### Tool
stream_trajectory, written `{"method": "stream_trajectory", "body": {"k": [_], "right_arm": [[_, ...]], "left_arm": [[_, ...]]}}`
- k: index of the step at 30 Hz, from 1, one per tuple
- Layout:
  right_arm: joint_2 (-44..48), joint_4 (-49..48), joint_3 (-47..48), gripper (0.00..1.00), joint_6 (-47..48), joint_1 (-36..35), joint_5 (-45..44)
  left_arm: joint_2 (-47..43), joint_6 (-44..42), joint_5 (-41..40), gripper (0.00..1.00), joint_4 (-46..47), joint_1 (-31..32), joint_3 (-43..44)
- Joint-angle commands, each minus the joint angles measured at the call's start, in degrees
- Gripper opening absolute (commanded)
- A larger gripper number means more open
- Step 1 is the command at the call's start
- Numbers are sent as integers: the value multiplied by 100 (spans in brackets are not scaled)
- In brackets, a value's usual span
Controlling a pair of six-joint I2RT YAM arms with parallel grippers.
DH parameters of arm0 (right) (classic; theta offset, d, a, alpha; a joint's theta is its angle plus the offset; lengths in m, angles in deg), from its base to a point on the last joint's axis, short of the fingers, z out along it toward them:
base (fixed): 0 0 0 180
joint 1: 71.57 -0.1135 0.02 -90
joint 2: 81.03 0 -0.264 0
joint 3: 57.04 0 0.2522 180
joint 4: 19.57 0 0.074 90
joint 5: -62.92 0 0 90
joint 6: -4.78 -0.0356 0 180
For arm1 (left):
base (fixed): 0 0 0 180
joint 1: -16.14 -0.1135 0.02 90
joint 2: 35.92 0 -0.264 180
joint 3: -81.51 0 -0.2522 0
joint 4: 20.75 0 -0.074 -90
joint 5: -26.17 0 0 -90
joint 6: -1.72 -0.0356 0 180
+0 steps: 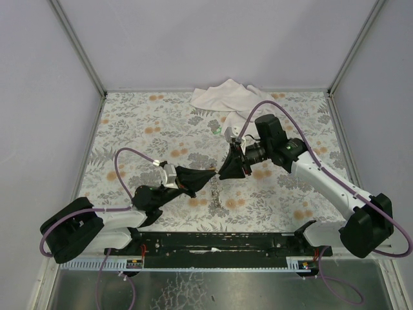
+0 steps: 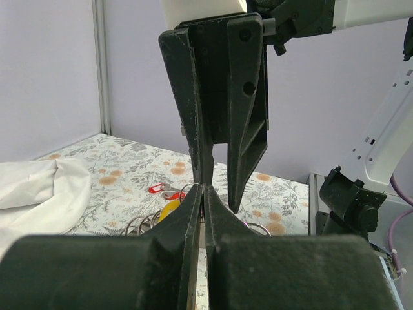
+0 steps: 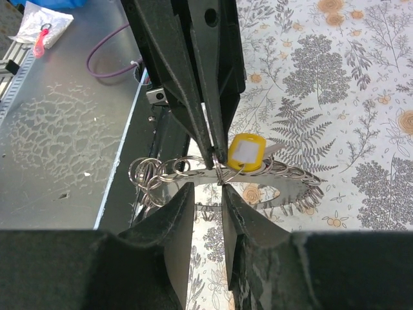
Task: Remove the keys from the keyring
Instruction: Pick up the key from the keyring.
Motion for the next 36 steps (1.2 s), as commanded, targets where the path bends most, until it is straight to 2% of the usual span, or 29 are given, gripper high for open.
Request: {"method": "stream_trajectory", "body": {"k": [1,8,15,21,27,30,32,36], "right_arm": [[113,-415,-36,31,-291,-97,-269],[142,-502,-53,33,-426,-94,-176],[98,-1052,-183,32,-952,-98,240],[114,-1189,-272,21,-1035,-98,232],[163,-1126,-289,2,-931,-89,183],[189,-889,-240,0,-694,-90,119],[210,-663,-201,0,-513,-89,22],[221,-69,-29,0,123,-91,-160]], "left_arm": [[-55,29,-136,0,489,47,97],[-132,36,-200,0,489,58,42],[-56,55,-267,0,489,90,98],[-2,55,-354,0,496,117,120],[17,73,-381,0,491,134,130],[-24,81,-381,0,469,132,97],[-93,73,-385,5,348,135,87],[-449,-70,-429,24,30,133,-24]]}}
